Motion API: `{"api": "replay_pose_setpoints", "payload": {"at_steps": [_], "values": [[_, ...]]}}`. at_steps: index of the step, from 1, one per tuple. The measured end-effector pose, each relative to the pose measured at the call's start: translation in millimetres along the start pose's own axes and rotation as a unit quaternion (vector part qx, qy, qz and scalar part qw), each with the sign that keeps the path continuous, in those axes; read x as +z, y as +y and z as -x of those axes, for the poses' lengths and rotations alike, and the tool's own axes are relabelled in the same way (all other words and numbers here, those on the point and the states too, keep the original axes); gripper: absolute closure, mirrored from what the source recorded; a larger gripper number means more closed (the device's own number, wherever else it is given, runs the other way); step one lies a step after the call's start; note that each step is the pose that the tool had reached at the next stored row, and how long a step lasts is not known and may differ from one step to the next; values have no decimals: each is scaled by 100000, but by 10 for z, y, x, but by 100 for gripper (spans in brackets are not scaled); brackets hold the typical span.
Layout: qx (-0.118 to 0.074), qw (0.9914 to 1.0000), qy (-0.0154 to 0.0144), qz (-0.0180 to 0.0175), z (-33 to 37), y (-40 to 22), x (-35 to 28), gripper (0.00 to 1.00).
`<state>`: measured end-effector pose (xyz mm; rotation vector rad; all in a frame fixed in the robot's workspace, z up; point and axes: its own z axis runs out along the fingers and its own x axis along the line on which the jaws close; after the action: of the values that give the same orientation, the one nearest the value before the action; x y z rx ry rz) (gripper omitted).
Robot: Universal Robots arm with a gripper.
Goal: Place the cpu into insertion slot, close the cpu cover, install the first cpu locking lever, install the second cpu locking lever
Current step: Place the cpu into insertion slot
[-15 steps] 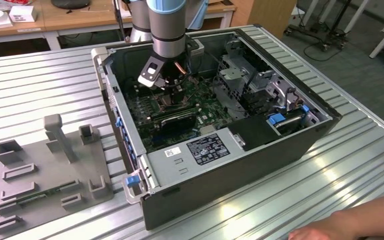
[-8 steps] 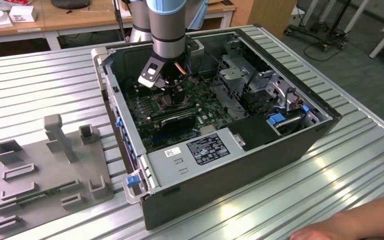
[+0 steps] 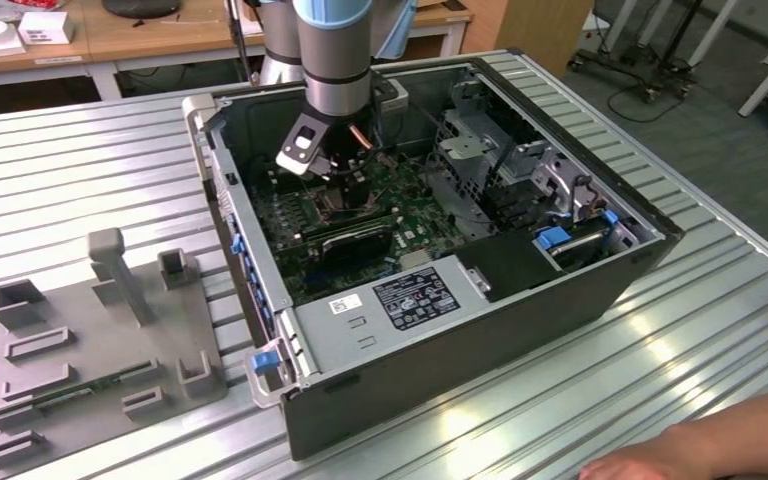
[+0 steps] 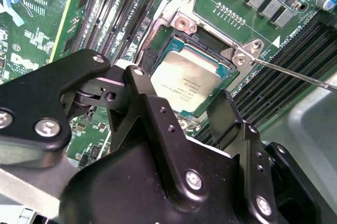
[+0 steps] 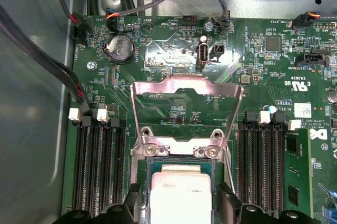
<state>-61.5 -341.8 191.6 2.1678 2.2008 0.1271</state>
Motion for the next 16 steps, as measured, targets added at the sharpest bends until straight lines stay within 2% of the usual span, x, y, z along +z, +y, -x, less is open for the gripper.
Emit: {"api": "replay_pose_setpoints", "payload": {"at_steps": [4, 8, 16], "values": [[425, 99999, -30, 17, 0, 0, -5, 33], [2411, 99971, -223, 56, 0, 0, 1, 33], [2572, 99967, -227, 63, -2, 0, 0, 33]]}}
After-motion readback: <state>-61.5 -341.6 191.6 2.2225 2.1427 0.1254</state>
